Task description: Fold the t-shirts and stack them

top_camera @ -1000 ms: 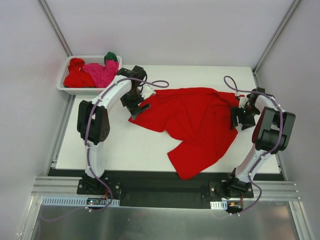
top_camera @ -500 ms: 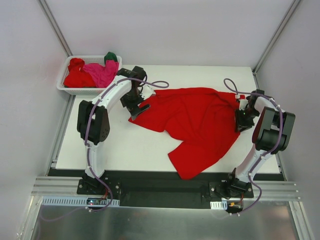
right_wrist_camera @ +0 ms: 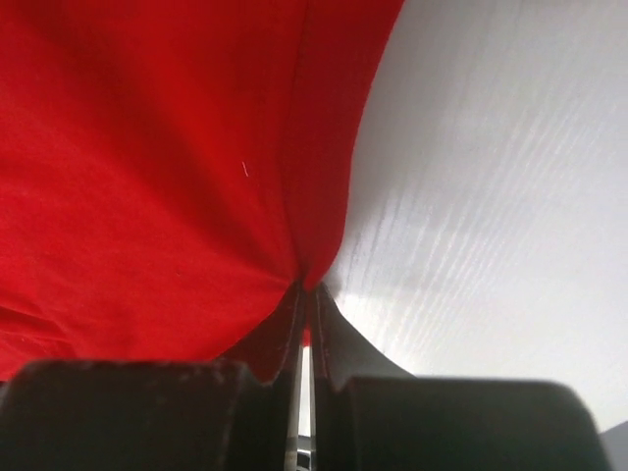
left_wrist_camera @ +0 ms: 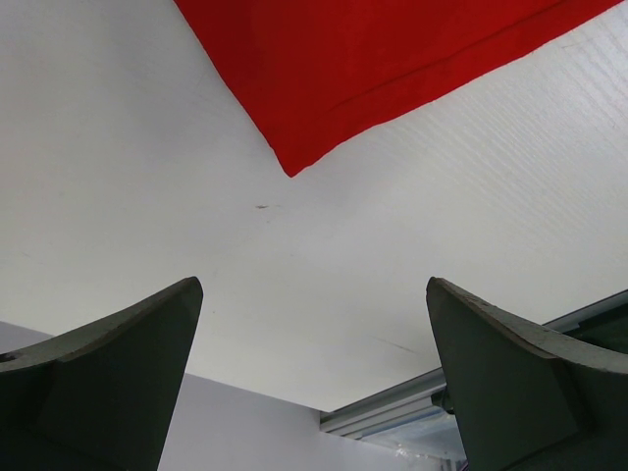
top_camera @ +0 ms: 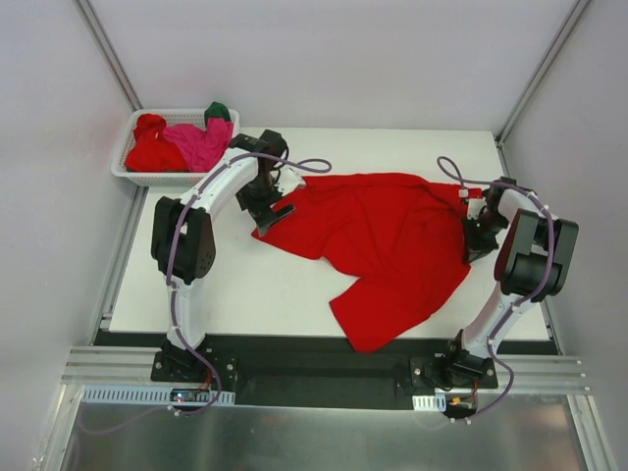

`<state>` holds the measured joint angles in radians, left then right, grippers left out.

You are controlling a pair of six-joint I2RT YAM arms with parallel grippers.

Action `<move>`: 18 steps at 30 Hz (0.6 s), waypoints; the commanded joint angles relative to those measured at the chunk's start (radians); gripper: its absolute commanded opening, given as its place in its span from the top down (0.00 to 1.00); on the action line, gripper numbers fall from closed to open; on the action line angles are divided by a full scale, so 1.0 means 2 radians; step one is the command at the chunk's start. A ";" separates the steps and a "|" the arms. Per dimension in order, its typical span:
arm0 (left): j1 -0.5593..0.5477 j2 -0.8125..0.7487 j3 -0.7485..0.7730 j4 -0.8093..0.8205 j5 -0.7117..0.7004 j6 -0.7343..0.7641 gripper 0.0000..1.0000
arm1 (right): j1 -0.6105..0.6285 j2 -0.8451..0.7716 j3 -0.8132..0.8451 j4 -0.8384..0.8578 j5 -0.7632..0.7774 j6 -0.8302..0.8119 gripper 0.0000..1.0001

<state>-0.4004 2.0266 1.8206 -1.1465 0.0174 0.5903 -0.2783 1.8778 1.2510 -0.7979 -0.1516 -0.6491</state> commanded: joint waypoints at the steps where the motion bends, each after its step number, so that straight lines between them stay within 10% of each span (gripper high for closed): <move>1: -0.005 -0.026 0.005 -0.013 0.004 -0.001 0.01 | -0.010 0.011 0.039 -0.035 0.037 -0.021 0.99; 18: -0.006 -0.028 0.005 -0.007 0.008 0.006 0.01 | -0.057 0.035 0.138 -0.054 0.129 -0.078 0.99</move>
<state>-0.4007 2.0266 1.8206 -1.1450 0.0181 0.5911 -0.3756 1.9331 1.4574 -0.8562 0.0498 -0.7631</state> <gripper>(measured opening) 0.992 0.021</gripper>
